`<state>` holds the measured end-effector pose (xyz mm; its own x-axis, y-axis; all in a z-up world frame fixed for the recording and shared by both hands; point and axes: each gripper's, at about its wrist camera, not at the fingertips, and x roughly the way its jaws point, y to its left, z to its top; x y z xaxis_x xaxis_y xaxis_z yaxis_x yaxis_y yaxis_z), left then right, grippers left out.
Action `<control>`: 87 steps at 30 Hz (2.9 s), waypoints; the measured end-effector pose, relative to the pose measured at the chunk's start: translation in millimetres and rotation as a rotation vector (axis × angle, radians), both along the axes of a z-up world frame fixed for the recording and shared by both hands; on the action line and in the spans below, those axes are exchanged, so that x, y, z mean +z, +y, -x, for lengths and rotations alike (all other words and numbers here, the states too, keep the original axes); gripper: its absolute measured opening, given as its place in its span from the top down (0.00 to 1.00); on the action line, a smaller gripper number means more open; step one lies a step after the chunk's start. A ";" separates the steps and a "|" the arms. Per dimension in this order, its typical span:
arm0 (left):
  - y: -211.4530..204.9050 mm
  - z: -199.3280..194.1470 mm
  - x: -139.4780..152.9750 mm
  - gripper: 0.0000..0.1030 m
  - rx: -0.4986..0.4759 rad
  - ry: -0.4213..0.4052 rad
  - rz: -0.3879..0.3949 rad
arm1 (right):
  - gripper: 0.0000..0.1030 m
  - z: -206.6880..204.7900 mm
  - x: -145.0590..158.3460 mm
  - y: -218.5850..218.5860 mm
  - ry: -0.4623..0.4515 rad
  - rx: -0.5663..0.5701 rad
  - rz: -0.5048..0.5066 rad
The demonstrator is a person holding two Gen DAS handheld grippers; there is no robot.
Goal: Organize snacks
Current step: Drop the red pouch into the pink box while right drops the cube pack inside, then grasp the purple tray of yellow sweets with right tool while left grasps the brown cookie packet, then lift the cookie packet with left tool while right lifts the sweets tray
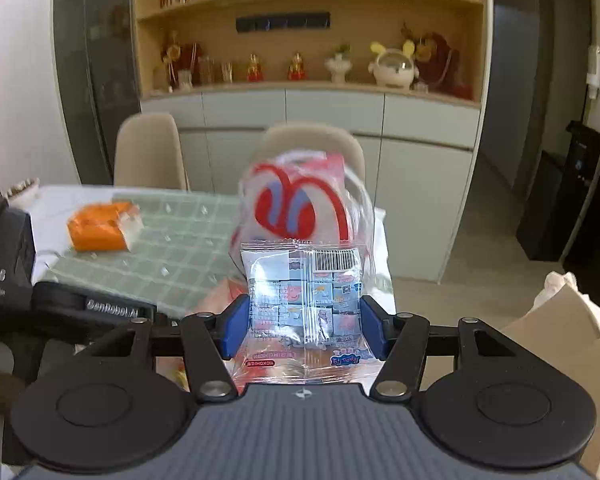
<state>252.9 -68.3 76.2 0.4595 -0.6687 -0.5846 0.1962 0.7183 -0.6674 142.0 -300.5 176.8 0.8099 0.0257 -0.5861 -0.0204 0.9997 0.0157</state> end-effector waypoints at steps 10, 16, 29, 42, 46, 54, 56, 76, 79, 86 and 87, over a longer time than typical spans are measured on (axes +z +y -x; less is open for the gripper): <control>97.8 -2.9 3.4 0.68 0.116 -0.099 -0.269 | 0.40 -56.9 -77.1 12.3 0.184 0.067 -0.204; 152.3 -29.3 -27.2 0.68 0.139 -0.035 -0.335 | 0.33 -42.0 -80.9 69.9 0.100 0.089 0.022; 146.0 -27.5 -53.5 0.68 -0.149 -0.074 -0.494 | 0.32 -48.8 -156.9 253.6 0.177 0.314 -0.043; 156.3 55.9 -56.1 0.69 -0.213 -0.019 -0.377 | 0.39 11.8 -165.9 246.4 0.243 0.424 0.002; 144.5 98.1 -54.7 0.69 -0.153 -0.046 -0.407 | 0.39 43.3 -165.1 223.7 0.260 0.456 0.031; 96.9 151.2 -54.3 0.55 -0.023 -0.131 -0.564 | 0.39 85.7 -170.3 161.1 0.212 0.432 0.065; 86.9 150.0 -54.3 0.53 0.030 -0.122 -0.596 | 0.38 95.9 -174.2 150.0 0.158 0.442 0.068; 78.2 234.4 -52.1 0.59 0.317 -0.043 -0.558 | 0.00 78.1 -184.9 142.7 0.173 0.469 0.042; 87.7 238.6 -51.7 0.59 0.346 -0.019 -0.500 | 0.00 71.6 -184.1 150.1 0.188 0.499 0.056; 86.2 236.4 -50.6 0.57 0.327 -0.005 -0.516 | 0.39 75.6 -174.0 154.6 0.172 0.617 0.072; 85.5 235.3 -50.7 0.57 0.321 -0.004 -0.520 | 0.40 78.4 -172.9 153.9 0.182 0.631 0.077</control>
